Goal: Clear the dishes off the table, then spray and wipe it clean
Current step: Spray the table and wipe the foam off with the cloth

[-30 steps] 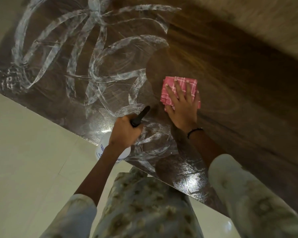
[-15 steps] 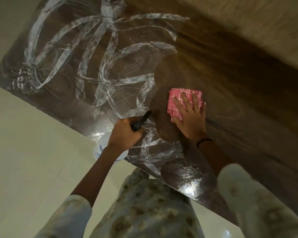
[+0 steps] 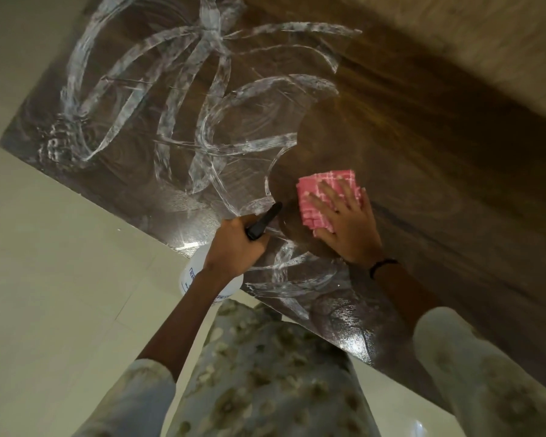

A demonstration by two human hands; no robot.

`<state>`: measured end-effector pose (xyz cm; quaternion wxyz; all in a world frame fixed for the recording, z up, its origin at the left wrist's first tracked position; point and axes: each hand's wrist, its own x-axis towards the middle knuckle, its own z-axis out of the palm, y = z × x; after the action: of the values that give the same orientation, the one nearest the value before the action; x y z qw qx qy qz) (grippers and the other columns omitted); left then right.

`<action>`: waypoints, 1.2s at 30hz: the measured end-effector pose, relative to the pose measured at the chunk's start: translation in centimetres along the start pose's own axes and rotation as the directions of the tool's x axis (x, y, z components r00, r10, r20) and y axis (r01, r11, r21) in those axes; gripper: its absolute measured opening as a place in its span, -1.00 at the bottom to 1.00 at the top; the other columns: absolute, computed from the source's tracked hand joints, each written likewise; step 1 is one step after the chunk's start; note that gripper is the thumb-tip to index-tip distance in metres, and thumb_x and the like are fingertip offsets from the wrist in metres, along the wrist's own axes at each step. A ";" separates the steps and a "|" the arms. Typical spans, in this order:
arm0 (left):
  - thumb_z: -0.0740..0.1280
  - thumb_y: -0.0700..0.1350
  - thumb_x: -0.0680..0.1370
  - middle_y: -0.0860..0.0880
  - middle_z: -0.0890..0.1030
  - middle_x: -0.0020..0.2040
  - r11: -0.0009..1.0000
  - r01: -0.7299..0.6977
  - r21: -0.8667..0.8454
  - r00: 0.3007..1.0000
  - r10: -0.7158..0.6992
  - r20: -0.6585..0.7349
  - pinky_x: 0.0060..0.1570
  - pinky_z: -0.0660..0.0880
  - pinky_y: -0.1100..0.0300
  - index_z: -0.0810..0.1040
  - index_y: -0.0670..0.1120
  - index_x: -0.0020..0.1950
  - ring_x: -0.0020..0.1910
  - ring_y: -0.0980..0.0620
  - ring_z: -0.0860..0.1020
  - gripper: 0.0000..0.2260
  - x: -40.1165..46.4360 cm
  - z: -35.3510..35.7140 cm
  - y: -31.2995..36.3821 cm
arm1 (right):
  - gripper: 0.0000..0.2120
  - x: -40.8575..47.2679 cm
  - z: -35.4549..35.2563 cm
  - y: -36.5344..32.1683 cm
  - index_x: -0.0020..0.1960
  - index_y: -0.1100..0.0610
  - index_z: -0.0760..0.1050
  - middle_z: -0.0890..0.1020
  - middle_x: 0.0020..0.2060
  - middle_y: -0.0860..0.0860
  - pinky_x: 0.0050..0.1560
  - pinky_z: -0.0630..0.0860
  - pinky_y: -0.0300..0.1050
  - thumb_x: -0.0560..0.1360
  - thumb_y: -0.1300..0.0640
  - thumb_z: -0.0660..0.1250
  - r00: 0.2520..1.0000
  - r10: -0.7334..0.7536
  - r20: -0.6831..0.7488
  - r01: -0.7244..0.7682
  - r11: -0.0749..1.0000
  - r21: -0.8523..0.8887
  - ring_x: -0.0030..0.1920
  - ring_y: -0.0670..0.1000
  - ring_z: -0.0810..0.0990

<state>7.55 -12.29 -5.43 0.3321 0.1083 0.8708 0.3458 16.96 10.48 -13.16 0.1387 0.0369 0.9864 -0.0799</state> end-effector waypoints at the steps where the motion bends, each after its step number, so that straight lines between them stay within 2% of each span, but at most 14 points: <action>1: 0.34 -0.19 0.44 -0.12 0.45 -0.47 1.000 0.006 -0.007 1.000 -0.006 0.002 -0.48 0.24 0.25 0.54 -0.19 -0.24 -0.52 0.01 0.33 -0.91 0.0 -0.1 -0.2 | -0.36 0.5 -0.4 0.4 0.51 -0.15 0.05 0.13 0.53 0.00 0.39 0.06 0.44 0.47 -0.29 0.02 0.997 0.072 -0.004 -0.072 0.997 0.022 0.53 0.17 0.01; 4: 0.34 -0.18 0.44 -0.17 0.49 -0.44 1.000 0.009 0.002 1.000 -0.009 0.003 -0.47 0.25 0.21 0.55 -0.20 -0.23 -0.52 -0.01 0.34 -0.90 -0.3 -0.5 -0.7 | -0.38 3.5 -1.4 -0.9 0.52 -0.17 0.01 0.06 0.54 -0.03 0.40 -0.07 0.42 0.49 -0.26 -0.01 0.963 0.265 -0.038 -0.260 0.959 0.110 0.54 0.18 -0.06; 7: 0.34 -0.15 0.45 -0.19 0.52 -0.42 1.000 0.015 -0.004 1.000 -0.015 0.011 -0.46 0.27 0.20 0.56 -0.18 -0.21 -0.50 -0.02 0.36 -0.89 -0.7 -0.6 -1.2 | -0.40 6.9 -2.1 -3.9 0.53 -0.16 -0.01 0.01 0.55 -0.02 0.39 -0.13 0.43 0.54 -0.19 0.09 0.942 0.331 -0.051 -0.316 0.930 0.186 0.53 0.21 -0.11; 11: 0.28 -0.06 0.39 -0.21 0.49 -0.44 0.999 0.022 -0.039 1.000 -0.021 0.012 -0.44 0.27 0.19 0.53 -0.17 -0.24 -0.51 -0.01 0.33 -0.82 -1.4 -0.5 -1.9 | -0.44 7.7 -1.2 -8.1 0.52 -0.15 0.05 0.04 0.55 -0.01 0.40 -0.14 0.46 0.56 -0.19 0.09 0.985 0.158 -0.066 -0.146 0.976 0.163 0.54 0.19 -0.09; 13: 0.29 -0.11 0.39 -0.08 0.43 -0.51 0.999 0.028 -0.044 0.999 -0.027 0.025 -0.48 0.26 0.23 0.50 -0.09 -0.29 -0.54 0.05 0.29 -0.92 -1.8 -0.4 -2.0 | -0.43 5.7 -0.4 -9.5 0.51 -0.14 0.10 0.11 0.54 -0.01 0.39 -0.08 0.46 0.52 -0.20 0.04 0.996 0.035 -0.079 -0.025 0.992 0.124 0.53 0.19 -0.03; 15: 0.32 -0.20 0.43 0.03 0.40 -0.53 0.998 0.030 -0.046 0.999 -0.029 0.020 -0.53 0.22 0.33 0.48 0.07 -0.29 -0.57 0.07 0.27 -0.82 -2.2 -0.3 -2.0 | -0.42 3.2 0.4 -9.2 0.50 -0.16 0.11 0.16 0.52 -0.01 0.39 0.00 0.45 0.49 -0.21 0.00 0.994 -0.091 -0.059 0.095 0.993 0.067 0.53 0.18 0.03; 18: 0.33 -0.22 0.45 0.03 0.36 -0.55 0.998 0.031 -0.059 0.999 -0.029 0.032 -0.55 0.20 0.33 0.51 0.05 -0.27 -0.58 0.07 0.24 -0.82 -2.8 -0.1 -2.1 | -0.39 0.1 1.1 -5.6 0.50 -0.15 0.06 0.15 0.52 0.00 0.40 0.06 0.43 0.49 -0.25 0.09 0.981 -0.190 -0.051 0.188 0.981 -0.038 0.52 0.17 0.04; 21: 0.33 -0.18 0.46 -0.11 0.46 -0.49 0.998 0.002 -0.055 0.996 0.002 0.087 -0.50 0.26 0.23 0.56 0.08 -0.18 -0.55 0.05 0.29 -0.85 -3.6 0.4 -2.2 | -0.38 -1.7 1.1 -2.4 0.51 -0.13 0.07 0.13 0.53 0.01 0.42 0.01 0.41 0.51 -0.21 0.15 0.996 0.029 -0.081 -0.029 1.000 0.000 0.53 0.17 0.01; 23: 0.32 -0.13 0.43 -0.20 0.55 -0.40 0.999 -0.019 -0.042 0.992 0.024 0.128 -0.44 0.28 0.18 0.61 0.00 -0.03 -0.51 -0.01 0.33 -0.85 -4.4 1.0 -2.5 | -0.39 -2.8 1.0 -1.4 0.52 -0.14 0.05 0.10 0.54 -0.01 0.42 -0.04 0.41 0.51 -0.22 0.08 0.969 0.233 -0.076 -0.227 0.970 0.083 0.53 0.17 -0.04; 26: 0.29 -0.06 0.38 -0.10 0.56 -0.36 0.999 -0.025 -0.024 0.983 0.029 0.181 -0.43 0.28 0.21 0.59 0.00 0.11 -0.51 0.08 0.32 -0.69 -5.8 2.3 -3.1 | -0.37 -5.2 1.4 -1.8 0.52 -0.16 0.02 0.08 0.54 -0.02 0.40 -0.06 0.38 0.48 -0.26 -0.01 0.916 0.396 -0.061 -0.384 0.912 0.147 0.53 0.19 -0.05; 28: 0.30 -0.08 0.41 -0.13 0.56 -0.35 1.000 -0.001 0.009 0.979 -0.001 0.203 -0.41 0.28 0.21 0.58 -0.05 0.06 -0.49 0.06 0.32 -0.75 -6.8 3.2 -3.3 | -0.37 -7.2 1.9 -2.6 0.52 -0.14 0.03 0.10 0.54 0.01 0.39 -0.03 0.39 0.49 -0.25 0.00 0.921 0.385 -0.055 -0.376 0.919 0.122 0.53 0.21 -0.03; 30: 0.34 -0.12 0.43 -0.07 0.50 -0.41 0.997 0.045 0.069 0.978 -0.058 0.201 -0.44 0.27 0.20 0.57 -0.11 -0.03 -0.48 0.01 0.36 -0.85 -7.8 4.0 -3.5 | -0.37 -9.4 2.6 -3.0 0.53 -0.12 0.03 0.11 0.53 0.03 0.39 0.00 0.41 0.49 -0.25 0.00 0.943 0.333 -0.026 -0.329 0.940 0.092 0.53 0.20 -0.01; 32: 0.36 -0.13 0.44 -0.01 0.45 -0.45 0.988 0.078 0.132 0.978 -0.101 0.182 -0.47 0.26 0.22 0.57 -0.16 -0.07 -0.48 -0.01 0.39 -0.87 -8.8 4.6 -3.6 | -0.37 -11.5 3.3 -3.4 0.53 -0.12 0.01 0.10 0.54 0.03 0.41 0.01 0.43 0.50 -0.26 -0.03 0.956 0.294 0.007 -0.294 0.952 0.080 0.53 0.18 -0.03; 36: 0.36 -0.12 0.44 0.05 0.45 -0.46 0.985 0.083 0.152 0.980 -0.108 0.166 -0.48 0.27 0.24 0.62 -0.08 0.05 -0.49 0.09 0.41 -0.79 -10.2 4.9 -4.0 | -0.38 -14.3 4.5 -4.5 0.53 -0.12 -0.02 0.09 0.54 0.04 0.42 0.01 0.42 0.51 -0.26 -0.04 0.960 0.281 0.010 -0.281 0.958 0.062 0.53 0.17 -0.06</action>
<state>18.65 -16.85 -5.64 0.4141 0.1197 0.8655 0.2551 31.40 4.55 -12.76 0.1481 0.1811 0.9681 -0.0902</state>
